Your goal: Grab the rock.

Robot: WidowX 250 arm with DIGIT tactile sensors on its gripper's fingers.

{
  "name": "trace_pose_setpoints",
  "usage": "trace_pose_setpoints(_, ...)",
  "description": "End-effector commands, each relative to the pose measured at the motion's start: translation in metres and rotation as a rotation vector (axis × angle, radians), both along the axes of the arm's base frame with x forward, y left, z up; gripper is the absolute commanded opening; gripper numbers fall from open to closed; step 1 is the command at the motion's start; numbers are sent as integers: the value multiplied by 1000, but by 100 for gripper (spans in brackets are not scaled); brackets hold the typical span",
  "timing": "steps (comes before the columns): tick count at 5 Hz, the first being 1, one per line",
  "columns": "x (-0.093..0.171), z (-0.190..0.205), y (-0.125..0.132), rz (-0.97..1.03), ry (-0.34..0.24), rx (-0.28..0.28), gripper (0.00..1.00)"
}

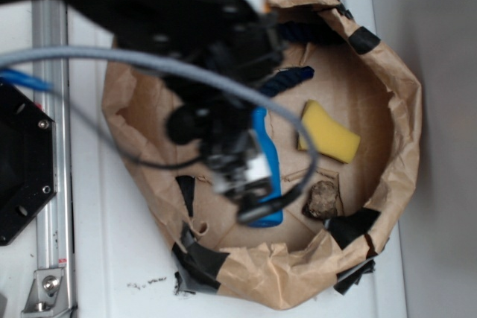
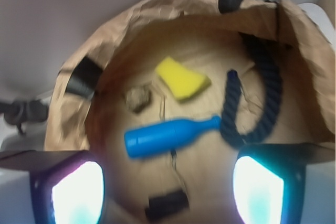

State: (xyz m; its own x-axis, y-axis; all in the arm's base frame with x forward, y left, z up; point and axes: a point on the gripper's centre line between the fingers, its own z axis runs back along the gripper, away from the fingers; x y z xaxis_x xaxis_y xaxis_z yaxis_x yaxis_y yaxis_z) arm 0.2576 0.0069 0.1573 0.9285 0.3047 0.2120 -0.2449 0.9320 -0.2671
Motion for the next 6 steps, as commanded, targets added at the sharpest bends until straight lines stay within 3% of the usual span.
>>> trace_pose_setpoints(1, 23, -52, -24, 44, -8, 129, 100)
trace_pose_setpoints(2, 27, -72, -29, 62, 7, 148, 100)
trace_pose_setpoints(4, 47, -85, -56, 4, -23, 146, 100)
trace_pose_setpoints(6, 62, -86, -68, -27, -95, 158, 100)
